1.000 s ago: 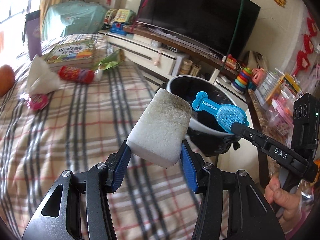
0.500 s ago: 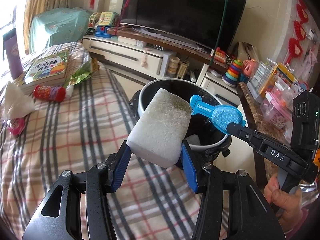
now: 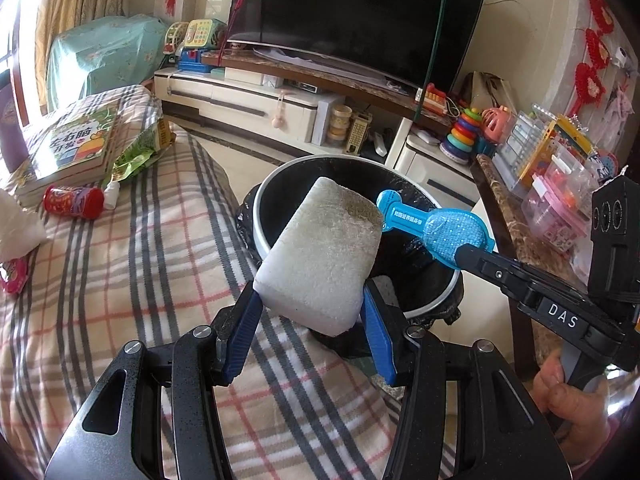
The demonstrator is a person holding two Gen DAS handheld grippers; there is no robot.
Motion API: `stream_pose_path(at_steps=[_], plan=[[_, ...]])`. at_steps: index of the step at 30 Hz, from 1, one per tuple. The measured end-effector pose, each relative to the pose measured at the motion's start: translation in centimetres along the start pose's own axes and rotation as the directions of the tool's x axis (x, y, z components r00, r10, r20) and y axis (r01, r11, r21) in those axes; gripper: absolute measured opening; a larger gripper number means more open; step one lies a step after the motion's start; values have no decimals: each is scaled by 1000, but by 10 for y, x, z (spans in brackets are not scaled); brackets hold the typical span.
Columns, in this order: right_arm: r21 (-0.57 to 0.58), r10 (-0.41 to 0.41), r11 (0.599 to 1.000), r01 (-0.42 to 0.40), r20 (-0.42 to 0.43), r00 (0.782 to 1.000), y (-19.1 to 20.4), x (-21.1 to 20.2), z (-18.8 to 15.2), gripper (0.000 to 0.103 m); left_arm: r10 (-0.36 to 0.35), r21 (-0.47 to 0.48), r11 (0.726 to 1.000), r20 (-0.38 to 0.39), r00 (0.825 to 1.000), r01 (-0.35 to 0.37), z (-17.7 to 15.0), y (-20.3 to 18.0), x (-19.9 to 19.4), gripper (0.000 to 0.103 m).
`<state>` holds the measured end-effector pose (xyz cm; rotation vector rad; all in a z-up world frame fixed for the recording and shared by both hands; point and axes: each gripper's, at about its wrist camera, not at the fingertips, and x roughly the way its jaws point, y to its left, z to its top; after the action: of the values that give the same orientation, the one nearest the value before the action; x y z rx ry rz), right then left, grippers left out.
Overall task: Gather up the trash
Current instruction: 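Carry the sponge in the left tool while the right tool carries the blue brush over the bin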
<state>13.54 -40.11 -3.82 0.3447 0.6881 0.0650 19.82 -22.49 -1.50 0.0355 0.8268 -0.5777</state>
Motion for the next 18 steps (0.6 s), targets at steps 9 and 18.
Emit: stream_pose_path(at_steps=[9, 18], plan=[[-5, -5, 1000, 5, -13, 1000, -3, 7, 4, 14, 1, 16, 1000, -19, 1000, -1, 7, -5, 11, 49], [-15, -7, 1000, 6, -25, 1000, -4, 14, 8, 14, 3, 18, 1000, -28, 1000, -3, 14, -7, 19, 50]])
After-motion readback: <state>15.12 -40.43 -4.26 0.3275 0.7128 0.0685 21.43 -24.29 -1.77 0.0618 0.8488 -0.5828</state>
